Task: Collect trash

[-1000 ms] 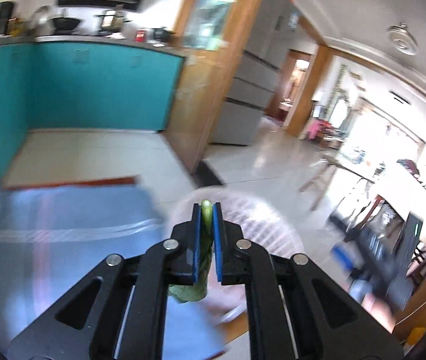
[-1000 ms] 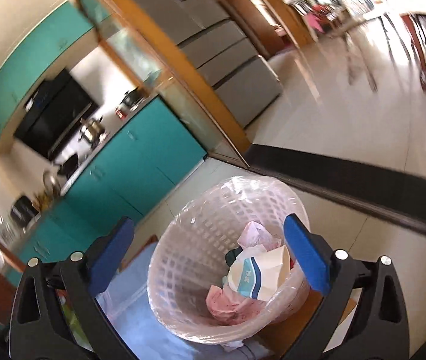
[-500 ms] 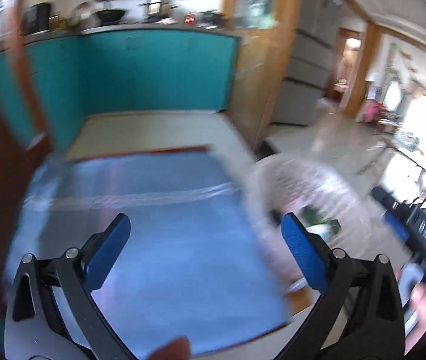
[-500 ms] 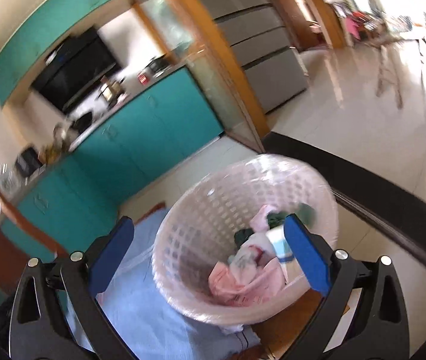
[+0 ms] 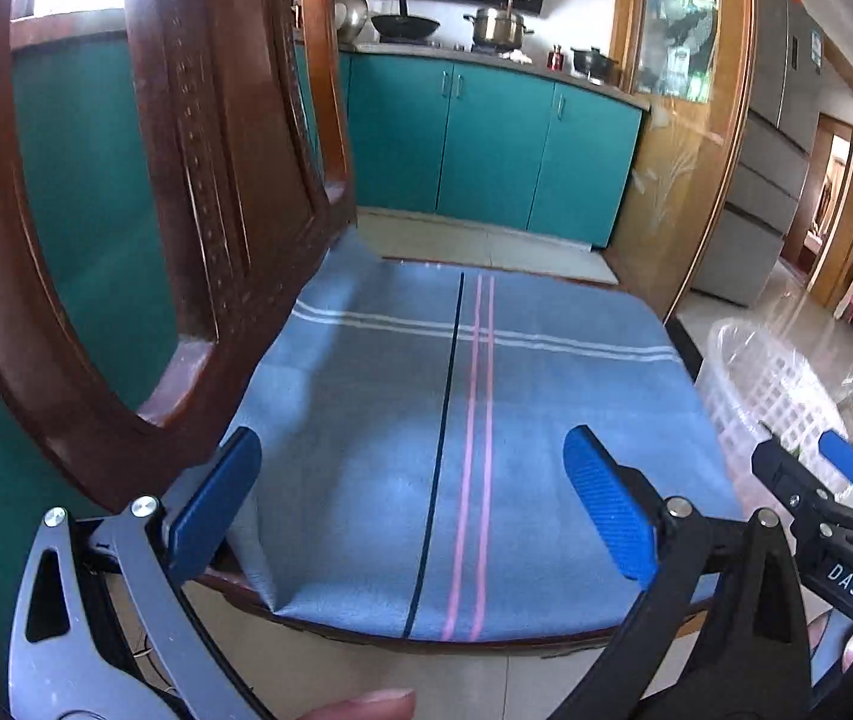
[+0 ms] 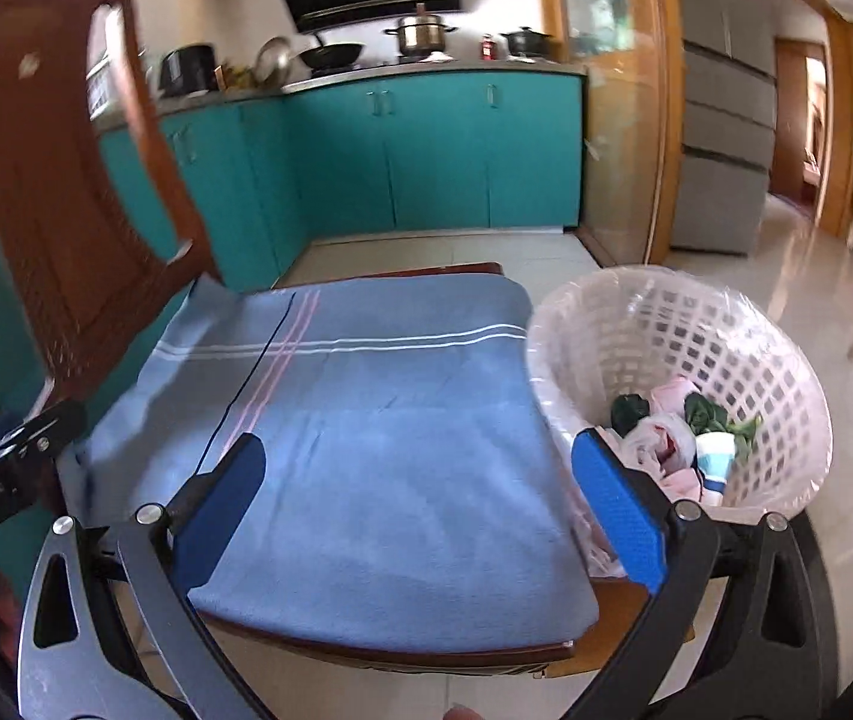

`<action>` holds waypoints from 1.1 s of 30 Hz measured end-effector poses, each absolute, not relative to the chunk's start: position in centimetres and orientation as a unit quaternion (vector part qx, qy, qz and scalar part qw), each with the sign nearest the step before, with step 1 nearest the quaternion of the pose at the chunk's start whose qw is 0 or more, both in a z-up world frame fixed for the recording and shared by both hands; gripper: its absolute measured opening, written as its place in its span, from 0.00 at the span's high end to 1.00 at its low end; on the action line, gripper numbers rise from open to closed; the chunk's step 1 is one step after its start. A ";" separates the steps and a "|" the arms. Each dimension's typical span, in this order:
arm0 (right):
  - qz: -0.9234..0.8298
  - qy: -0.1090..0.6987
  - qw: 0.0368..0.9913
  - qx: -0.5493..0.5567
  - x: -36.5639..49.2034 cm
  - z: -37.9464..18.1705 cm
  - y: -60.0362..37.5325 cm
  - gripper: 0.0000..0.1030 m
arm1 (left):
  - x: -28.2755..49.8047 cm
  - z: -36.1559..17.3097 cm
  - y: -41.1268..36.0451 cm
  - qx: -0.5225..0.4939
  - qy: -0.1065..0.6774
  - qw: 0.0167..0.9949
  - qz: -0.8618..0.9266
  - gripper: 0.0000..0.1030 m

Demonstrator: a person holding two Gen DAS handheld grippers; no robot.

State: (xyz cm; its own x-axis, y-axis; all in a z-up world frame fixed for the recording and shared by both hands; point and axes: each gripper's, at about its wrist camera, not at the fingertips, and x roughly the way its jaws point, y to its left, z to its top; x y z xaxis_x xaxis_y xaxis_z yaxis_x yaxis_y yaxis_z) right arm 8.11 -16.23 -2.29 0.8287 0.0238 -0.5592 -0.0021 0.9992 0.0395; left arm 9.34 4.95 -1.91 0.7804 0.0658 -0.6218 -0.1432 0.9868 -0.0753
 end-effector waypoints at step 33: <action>0.003 0.292 0.956 0.015 8.3 -2.5 -16.3 0.03 | 9.0 -1.6 3.4 -0.044 0.321 0.946 0.027 0.03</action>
State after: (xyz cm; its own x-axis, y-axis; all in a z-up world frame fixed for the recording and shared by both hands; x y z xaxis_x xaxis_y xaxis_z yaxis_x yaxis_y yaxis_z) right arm 8.30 -16.32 -2.55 0.8299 0.0140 -0.5578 0.0031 0.9996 0.0298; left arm 8.99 3.36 -1.58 0.7930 0.0234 -0.6087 -0.0798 0.9947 -0.0656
